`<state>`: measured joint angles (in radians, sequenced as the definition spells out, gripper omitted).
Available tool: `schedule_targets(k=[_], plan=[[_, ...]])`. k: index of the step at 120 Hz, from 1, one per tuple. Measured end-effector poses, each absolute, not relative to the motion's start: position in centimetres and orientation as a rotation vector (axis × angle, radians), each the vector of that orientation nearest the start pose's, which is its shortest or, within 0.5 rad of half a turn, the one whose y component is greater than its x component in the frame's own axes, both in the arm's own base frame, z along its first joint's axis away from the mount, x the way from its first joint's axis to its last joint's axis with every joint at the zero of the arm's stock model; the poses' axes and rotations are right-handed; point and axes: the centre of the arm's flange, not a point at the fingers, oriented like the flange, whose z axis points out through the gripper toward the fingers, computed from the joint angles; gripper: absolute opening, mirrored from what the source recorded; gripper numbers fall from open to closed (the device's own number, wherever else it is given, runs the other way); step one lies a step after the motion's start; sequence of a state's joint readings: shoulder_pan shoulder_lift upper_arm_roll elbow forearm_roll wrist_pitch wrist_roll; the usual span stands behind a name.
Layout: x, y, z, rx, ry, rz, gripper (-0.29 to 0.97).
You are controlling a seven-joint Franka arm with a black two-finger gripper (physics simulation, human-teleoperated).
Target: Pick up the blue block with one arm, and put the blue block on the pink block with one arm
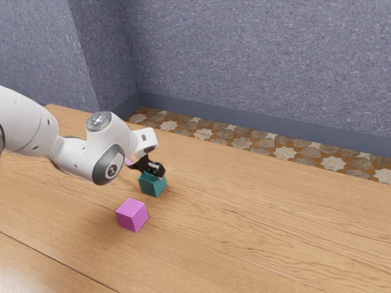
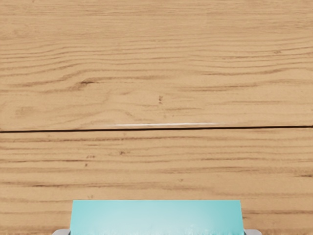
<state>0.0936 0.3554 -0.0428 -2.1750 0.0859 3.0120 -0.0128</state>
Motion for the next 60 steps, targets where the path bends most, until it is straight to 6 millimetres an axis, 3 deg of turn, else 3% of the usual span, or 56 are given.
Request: schedule_targets(k=[17,39,60], plan=[[60.0,2.4,28.3,-3.024,0.021,-0.746,0.36],[59.1,2.2,30.4,-3.015,0.027,-0.773,0.31],[58.0,1.4,33.9,-3.004,0.045,-0.801,0.27]])
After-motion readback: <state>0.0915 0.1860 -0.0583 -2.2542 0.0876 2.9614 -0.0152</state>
